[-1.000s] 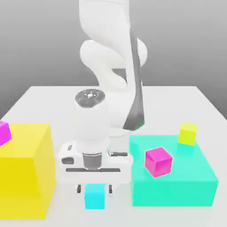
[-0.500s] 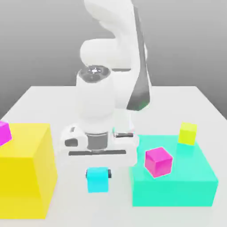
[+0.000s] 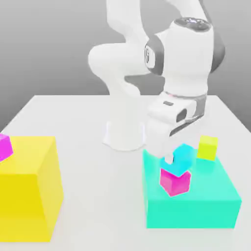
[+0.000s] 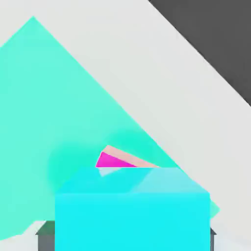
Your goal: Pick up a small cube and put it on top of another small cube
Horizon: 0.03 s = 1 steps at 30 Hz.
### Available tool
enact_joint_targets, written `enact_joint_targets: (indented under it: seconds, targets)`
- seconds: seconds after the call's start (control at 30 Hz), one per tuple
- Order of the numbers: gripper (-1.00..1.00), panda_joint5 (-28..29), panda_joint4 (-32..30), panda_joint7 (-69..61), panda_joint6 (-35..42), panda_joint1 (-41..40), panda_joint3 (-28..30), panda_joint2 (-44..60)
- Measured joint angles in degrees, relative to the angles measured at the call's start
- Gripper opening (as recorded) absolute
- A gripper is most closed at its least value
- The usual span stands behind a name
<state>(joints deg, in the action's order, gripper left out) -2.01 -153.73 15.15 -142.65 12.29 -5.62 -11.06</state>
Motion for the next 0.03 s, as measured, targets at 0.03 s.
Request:
enact_joint_targets:
  seconds: [0.03]
  targets:
    - [1.0,0.0,0.0,0.0,0.0,0.0,0.0,0.0]
